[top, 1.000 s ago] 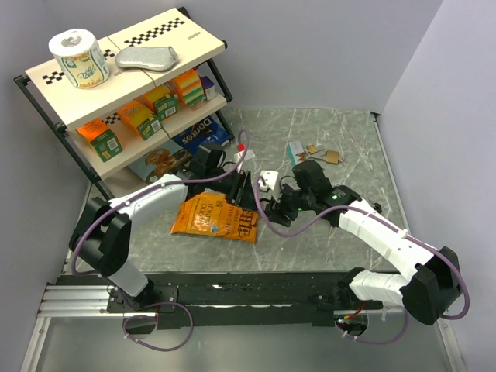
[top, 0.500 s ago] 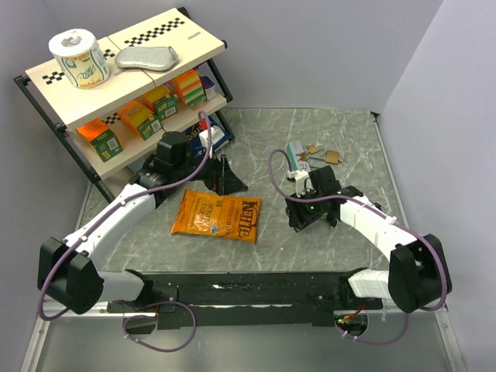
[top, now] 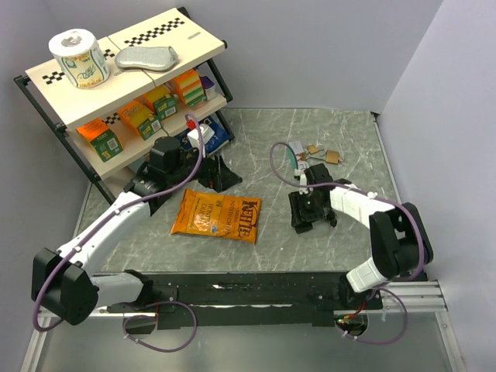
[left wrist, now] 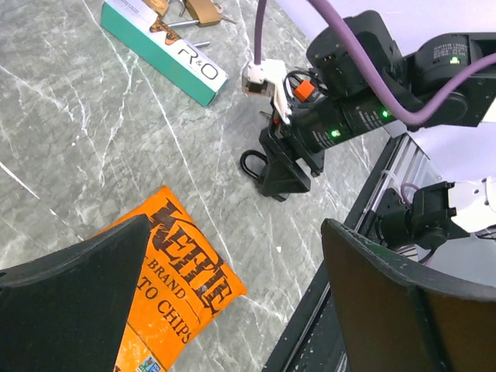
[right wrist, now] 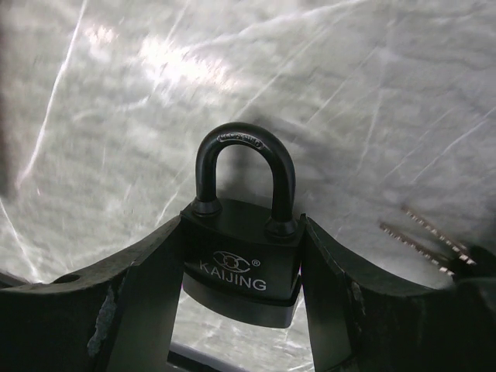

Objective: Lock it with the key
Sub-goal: Place the lock at the center of the board, then pick up the lock from the center of the board.

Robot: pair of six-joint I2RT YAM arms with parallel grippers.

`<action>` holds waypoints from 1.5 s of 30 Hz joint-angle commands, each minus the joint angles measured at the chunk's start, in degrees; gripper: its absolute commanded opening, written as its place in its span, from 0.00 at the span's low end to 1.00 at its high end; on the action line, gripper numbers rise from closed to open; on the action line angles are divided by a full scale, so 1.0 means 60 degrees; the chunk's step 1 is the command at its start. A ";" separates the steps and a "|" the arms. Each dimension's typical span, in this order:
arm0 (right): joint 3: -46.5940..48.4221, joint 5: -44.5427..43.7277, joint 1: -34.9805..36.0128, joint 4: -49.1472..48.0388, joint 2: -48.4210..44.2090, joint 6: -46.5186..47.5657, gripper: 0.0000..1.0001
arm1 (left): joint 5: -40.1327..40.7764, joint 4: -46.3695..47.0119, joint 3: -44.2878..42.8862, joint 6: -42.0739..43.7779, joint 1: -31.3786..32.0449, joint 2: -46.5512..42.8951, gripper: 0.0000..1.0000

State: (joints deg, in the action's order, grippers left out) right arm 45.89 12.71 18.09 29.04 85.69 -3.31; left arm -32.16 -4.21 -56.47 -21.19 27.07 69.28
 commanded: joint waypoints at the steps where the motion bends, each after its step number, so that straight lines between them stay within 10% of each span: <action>1: 0.0891 0.0064 -0.0129 -0.0211 0.0497 -0.0913 0.21 | -0.0074 0.0289 -0.0185 0.0045 -0.0059 0.0100 0.96; 13: 0.1301 -0.0156 -0.0129 0.0097 0.0222 -0.1206 0.99 | -0.0206 -0.0294 -0.0739 0.0982 -0.0073 0.0217 0.96; 23: 0.2443 0.3240 -0.1736 -0.0899 -0.2621 0.2886 0.99 | -0.0601 0.0568 -0.0799 0.1407 -0.0073 -0.0267 0.96; 32: 0.7375 0.5776 -0.4419 0.4866 0.1036 0.8920 0.98 | -0.2619 -0.0690 -0.2000 0.2856 -0.0088 0.0919 0.96; 38: 1.0850 0.4535 -0.5021 0.6850 0.4319 1.0016 0.92 | -0.3063 -0.0514 -0.2087 0.2917 -0.0103 0.1358 0.96; 45: 1.0372 0.2323 -0.4539 0.4640 0.5347 0.9136 0.78 | -0.3150 -0.0778 -0.2498 0.2931 -0.0176 0.2164 0.96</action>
State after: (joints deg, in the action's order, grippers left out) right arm 108.84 33.65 -11.46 61.34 117.91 50.81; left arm -48.58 -8.88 -68.86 -4.93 26.41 80.95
